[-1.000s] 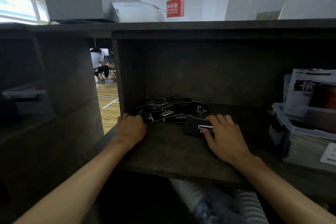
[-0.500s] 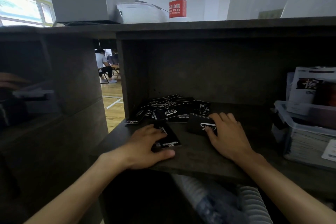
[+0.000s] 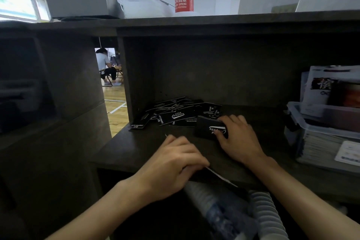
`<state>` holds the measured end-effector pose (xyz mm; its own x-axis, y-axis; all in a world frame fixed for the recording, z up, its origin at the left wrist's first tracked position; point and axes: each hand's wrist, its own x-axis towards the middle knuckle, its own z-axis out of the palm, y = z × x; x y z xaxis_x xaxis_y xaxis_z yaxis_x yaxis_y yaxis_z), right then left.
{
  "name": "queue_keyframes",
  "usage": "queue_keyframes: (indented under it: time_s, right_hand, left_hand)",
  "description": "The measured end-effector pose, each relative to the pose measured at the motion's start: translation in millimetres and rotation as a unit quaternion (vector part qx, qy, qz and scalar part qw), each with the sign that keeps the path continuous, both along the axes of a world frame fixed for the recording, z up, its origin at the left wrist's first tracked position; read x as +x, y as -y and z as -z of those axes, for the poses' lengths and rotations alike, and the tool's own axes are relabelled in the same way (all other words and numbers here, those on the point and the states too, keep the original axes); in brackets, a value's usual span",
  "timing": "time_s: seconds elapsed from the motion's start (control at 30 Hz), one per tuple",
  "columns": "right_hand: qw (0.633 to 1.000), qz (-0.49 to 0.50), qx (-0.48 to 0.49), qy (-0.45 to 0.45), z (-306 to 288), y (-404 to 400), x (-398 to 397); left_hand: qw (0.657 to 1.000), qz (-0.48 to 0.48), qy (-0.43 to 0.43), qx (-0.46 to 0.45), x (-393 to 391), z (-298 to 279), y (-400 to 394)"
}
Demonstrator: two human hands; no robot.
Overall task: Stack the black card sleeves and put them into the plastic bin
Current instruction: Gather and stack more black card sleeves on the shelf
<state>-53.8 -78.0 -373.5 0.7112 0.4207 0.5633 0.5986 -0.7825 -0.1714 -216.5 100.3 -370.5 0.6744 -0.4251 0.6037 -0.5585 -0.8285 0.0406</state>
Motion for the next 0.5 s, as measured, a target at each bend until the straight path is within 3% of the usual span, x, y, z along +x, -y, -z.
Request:
queue_keyframes:
  time_s: [0.13, 0.27, 0.4, 0.5]
  right_hand:
    - [1.0, 0.002, -0.002, 0.0, -0.1, 0.0, 0.3]
    - [1.0, -0.002, 0.004, 0.002, 0.4, 0.1, -0.3]
    - [1.0, -0.012, 0.018, 0.002, 1.5, 1.1, 1.9]
    - [0.998, -0.023, 0.056, -0.025, -1.0, 0.6, 1.2]
  left_hand:
    - [0.998, -0.055, 0.02, 0.015, 24.5, -2.6, -5.3]
    - [0.977, -0.191, -0.079, -0.048, 49.4, -8.4, -13.9]
    - [0.966, -0.182, -0.131, -0.126, 67.5, -16.9, -27.8]
    - [0.972, -0.195, -0.12, -0.051, 85.7, -28.0, -26.5]
